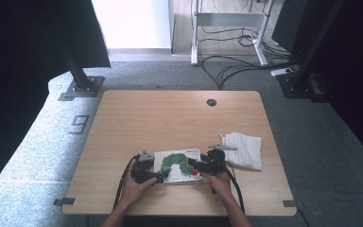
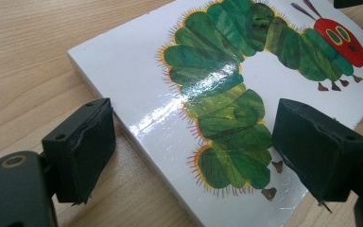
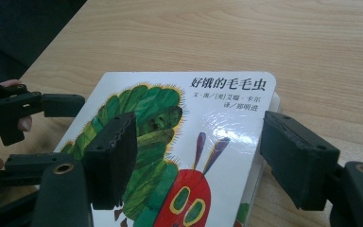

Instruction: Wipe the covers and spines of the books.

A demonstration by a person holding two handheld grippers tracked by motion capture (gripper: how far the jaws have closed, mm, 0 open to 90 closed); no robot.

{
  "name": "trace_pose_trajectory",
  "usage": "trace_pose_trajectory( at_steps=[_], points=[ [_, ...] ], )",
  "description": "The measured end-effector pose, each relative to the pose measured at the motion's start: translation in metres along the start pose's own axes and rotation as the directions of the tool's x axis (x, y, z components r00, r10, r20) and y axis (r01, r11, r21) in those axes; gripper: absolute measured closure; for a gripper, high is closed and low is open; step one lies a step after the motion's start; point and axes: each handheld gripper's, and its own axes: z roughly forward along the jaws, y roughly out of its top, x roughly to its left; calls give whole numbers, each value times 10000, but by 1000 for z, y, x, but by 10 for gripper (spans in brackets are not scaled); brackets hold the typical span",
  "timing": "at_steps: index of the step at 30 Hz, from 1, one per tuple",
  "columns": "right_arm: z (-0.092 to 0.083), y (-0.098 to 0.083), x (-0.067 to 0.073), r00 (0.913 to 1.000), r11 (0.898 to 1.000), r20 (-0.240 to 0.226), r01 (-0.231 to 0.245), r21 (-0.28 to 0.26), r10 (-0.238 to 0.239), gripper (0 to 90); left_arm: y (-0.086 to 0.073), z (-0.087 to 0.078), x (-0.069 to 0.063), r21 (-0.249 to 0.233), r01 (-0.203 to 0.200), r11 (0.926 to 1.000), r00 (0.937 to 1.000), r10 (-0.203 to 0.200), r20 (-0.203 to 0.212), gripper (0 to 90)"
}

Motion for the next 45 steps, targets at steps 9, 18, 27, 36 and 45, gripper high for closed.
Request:
trace_pose_trajectory(
  at_steps=[9,18,27,36,45],
  points=[
    [-5,2,-2,9984,9992,-430,-384,-119,378,286,-1,-1,2,-72,106,9999,9998,-105,159,143],
    [-10,3,-5,9913,9953,-911,-962,-72,952,299,-1,-1,4,-108,222,9997,9993,-219,313,143],
    [-5,0,-6,9846,9920,-1270,-1147,524,1205,366,-1,-2,5,-132,258,9996,9989,-252,398,142],
    [2,1,-1,9953,9984,-859,-416,386,448,427,0,-4,4,-146,197,9997,9989,-191,431,150],
    [3,4,-12,9940,9995,-1077,197,250,-169,535,-2,-8,1,78,-239,9997,9979,233,603,148]
  ],
)
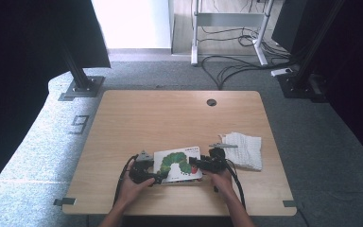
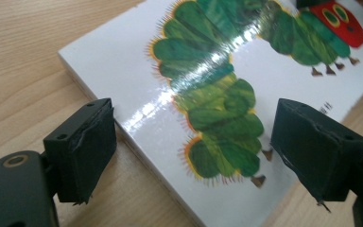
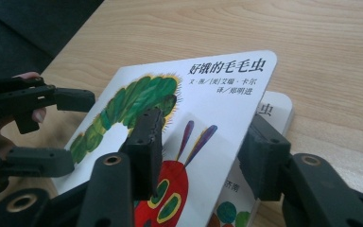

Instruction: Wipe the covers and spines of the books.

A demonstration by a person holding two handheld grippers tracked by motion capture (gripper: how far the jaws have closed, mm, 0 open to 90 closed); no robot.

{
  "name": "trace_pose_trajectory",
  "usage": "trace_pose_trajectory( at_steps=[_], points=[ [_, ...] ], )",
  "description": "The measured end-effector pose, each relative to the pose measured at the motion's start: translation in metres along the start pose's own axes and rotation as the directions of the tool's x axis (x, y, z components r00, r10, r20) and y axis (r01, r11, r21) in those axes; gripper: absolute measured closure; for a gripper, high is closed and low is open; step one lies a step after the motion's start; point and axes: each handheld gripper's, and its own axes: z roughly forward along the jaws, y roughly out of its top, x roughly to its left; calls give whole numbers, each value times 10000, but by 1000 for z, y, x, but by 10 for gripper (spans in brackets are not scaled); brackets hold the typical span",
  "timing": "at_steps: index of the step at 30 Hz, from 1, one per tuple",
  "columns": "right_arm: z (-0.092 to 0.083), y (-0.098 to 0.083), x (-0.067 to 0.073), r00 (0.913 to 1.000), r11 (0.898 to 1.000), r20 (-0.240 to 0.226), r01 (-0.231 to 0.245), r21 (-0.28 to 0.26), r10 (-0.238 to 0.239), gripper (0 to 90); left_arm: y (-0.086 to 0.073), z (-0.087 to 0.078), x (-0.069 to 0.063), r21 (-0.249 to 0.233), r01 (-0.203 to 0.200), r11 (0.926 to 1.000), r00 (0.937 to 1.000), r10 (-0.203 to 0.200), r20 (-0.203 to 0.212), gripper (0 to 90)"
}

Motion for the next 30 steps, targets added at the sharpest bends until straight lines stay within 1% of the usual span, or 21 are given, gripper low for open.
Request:
trace_pose_trajectory(
  at_steps=[3,7,10,19,22,25,30],
  points=[
    [-3,1,-1,9997,9998,-223,-26,-180,22,573,-2,-4,-4,52,-293,9996,9995,293,78,146],
    [-5,3,-1,9990,9995,-444,6,-323,-20,605,-5,-8,-8,213,-617,9979,9977,610,295,139],
    [-6,4,-1,9977,9989,-672,14,-461,-45,627,-8,-10,-10,317,-798,9963,9966,791,232,134],
    [-10,6,4,9950,9971,-993,60,-763,-135,685,-10,-8,-12,445,-747,9962,9972,744,94,130],
    [-10,6,5,9945,9967,-1040,76,-811,-160,699,-10,-8,-11,421,-703,9966,9975,698,122,123],
    [-11,7,5,9925,9964,-1215,25,-849,-129,721,-10,-7,-11,492,-697,9964,9974,686,242,122],
    [-13,8,8,9905,9949,-1334,195,-994,-328,732,-10,-8,-11,481,-740,9961,9969,726,307,117]
  ],
)
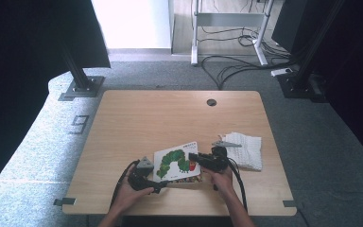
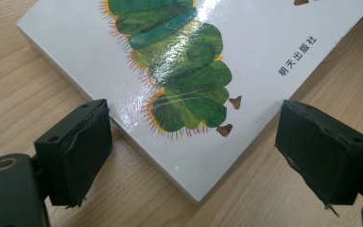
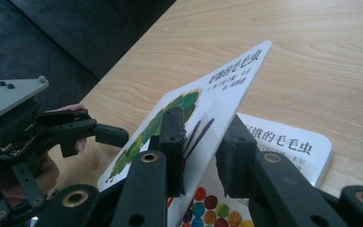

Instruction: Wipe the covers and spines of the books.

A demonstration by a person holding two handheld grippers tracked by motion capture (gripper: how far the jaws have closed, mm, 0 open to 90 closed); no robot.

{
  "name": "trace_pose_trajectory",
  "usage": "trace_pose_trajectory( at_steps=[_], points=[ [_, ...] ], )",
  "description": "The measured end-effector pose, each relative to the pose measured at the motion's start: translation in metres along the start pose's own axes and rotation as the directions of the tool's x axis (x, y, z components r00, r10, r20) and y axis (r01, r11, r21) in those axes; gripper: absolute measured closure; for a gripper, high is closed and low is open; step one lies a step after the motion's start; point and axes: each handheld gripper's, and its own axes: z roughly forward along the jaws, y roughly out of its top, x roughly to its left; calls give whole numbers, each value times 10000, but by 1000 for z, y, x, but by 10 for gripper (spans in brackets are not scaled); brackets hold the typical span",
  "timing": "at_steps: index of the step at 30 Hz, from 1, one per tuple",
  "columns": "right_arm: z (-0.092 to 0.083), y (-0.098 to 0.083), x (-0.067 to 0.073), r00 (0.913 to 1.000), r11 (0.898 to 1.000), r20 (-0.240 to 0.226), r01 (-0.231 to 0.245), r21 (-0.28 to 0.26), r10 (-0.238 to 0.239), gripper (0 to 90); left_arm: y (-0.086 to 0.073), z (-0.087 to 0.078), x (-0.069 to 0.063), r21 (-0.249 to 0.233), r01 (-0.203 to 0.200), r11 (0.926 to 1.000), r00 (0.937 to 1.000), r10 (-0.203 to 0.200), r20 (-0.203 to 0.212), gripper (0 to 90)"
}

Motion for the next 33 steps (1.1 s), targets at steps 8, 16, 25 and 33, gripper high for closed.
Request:
trace_pose_trajectory(
  at_steps=[8,16,25,33],
  points=[
    [-1,1,3,9997,9997,62,226,-58,-225,733,0,1,-2,148,-196,9997,9997,198,-105,119],
    [-2,2,7,9989,9989,74,471,-81,-471,741,-1,4,-1,188,-70,9998,9998,74,-188,100],
    [-4,3,13,9957,9955,99,928,-205,-926,747,-1,7,1,195,-66,9998,9998,70,-209,74],
    [-8,5,17,9916,9904,125,1289,-496,-1284,763,1,8,1,105,-17,9999,9994,20,-335,73]
  ],
)
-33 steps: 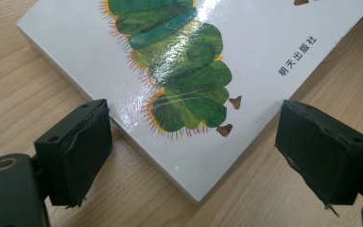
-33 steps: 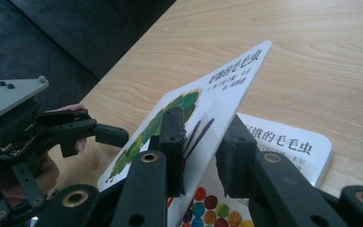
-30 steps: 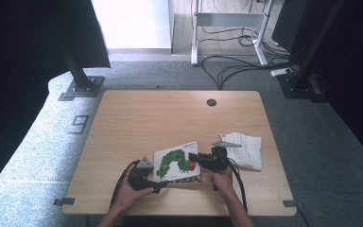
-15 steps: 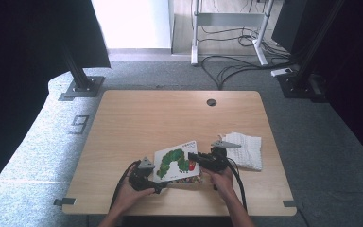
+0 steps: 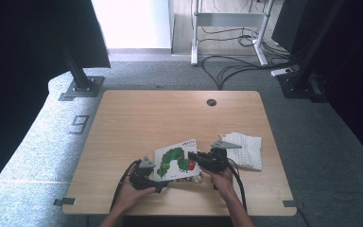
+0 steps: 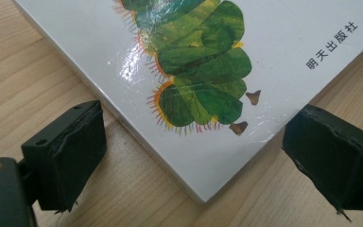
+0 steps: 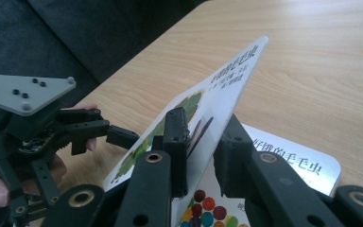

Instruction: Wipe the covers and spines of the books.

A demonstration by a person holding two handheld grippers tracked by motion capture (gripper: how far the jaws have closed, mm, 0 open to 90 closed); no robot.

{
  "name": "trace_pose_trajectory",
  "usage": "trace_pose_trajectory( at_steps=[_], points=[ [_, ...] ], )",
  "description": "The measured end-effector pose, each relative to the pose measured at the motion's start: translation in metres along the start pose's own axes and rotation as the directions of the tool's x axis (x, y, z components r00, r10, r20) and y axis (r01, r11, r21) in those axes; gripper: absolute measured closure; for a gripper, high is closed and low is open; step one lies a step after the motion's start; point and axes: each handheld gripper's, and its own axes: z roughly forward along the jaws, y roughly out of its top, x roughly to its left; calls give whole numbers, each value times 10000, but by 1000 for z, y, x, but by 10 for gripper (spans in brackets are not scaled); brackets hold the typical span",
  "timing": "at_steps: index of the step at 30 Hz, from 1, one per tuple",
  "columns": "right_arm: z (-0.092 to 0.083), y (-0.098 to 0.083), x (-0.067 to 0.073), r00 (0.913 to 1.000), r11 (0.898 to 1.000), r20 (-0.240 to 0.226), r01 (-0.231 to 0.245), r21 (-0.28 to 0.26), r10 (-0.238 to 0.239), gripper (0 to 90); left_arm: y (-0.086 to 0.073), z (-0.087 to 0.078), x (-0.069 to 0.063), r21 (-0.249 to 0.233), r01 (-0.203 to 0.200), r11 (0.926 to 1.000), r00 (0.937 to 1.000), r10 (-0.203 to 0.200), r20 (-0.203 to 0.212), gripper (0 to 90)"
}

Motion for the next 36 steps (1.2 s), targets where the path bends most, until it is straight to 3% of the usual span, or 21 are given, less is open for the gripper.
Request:
trace_pose_trajectory(
  at_steps=[13,21,36],
  points=[
    [-8,6,12,9971,9946,-182,722,-740,-737,816,7,6,4,-172,101,9998,9996,-105,-259,74],
    [-12,8,19,9905,9843,-284,1304,-1193,-1347,848,13,11,12,-101,124,9999,9988,-128,-482,80],
    [-14,7,23,9807,9727,-240,1893,-1339,-1941,862,13,11,12,-231,193,9995,9983,-206,-550,124]
  ],
)
